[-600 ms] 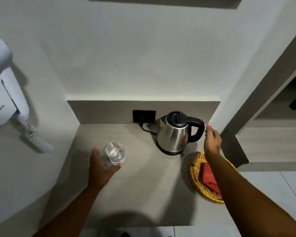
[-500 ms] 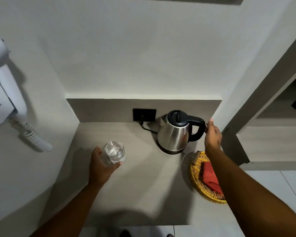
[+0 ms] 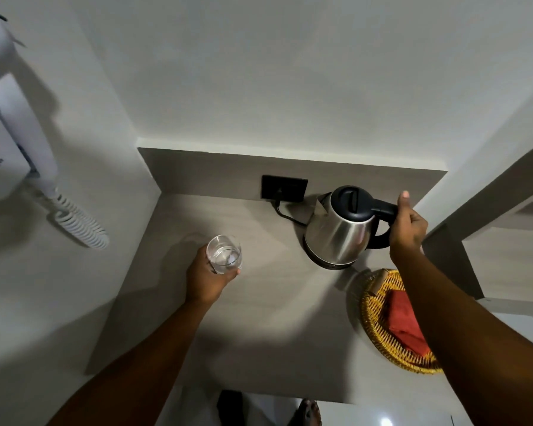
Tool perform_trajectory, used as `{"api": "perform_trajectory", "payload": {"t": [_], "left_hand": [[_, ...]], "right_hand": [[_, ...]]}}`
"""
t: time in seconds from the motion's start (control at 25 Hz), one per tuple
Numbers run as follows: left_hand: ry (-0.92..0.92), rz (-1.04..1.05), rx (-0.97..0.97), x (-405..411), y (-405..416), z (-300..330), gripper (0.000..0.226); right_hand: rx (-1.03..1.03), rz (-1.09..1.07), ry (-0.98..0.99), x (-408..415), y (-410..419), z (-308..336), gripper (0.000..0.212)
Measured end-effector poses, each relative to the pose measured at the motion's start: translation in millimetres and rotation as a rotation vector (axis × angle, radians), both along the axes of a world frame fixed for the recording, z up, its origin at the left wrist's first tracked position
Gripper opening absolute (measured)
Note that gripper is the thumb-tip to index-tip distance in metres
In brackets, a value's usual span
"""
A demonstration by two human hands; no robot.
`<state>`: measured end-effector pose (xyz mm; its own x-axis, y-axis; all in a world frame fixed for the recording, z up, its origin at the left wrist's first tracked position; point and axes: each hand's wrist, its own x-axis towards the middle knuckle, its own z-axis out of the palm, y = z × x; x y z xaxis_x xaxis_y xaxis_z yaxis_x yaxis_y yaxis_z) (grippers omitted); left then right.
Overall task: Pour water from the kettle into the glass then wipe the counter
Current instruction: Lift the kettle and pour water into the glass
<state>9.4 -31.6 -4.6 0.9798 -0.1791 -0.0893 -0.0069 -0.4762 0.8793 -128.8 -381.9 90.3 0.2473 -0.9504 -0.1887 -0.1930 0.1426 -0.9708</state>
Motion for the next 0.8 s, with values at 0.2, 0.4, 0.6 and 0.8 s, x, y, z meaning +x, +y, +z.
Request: {"api": "perform_trajectory", "payload": {"t": [0.2,0.4,0.6,0.8], "left_hand": [[-0.012,-0.001,0.012,3.2,-0.7,-3.2,0.073],[-0.026,-0.018,-0.05,6.7,1.9,-10.2,0.083],[-0.071,-0.006,-0.081,6.1,2.6,-11.4,0.086],[-0.047,-0.008,-0.123,4.5,1.4,-12.8,0.084]], "right_hand": [[-0.007,0.029,0.06,1.8,-5.7,2.3,0.044],[-0.132,0.069,0.07,10.4,-1.6,17.4,0.048],[-0.388,0.305,0.095,37.5,25.9,65.3,0.043],[-0.679,0.569,0.198,80.4,70.9,80.3,0.058]]}}
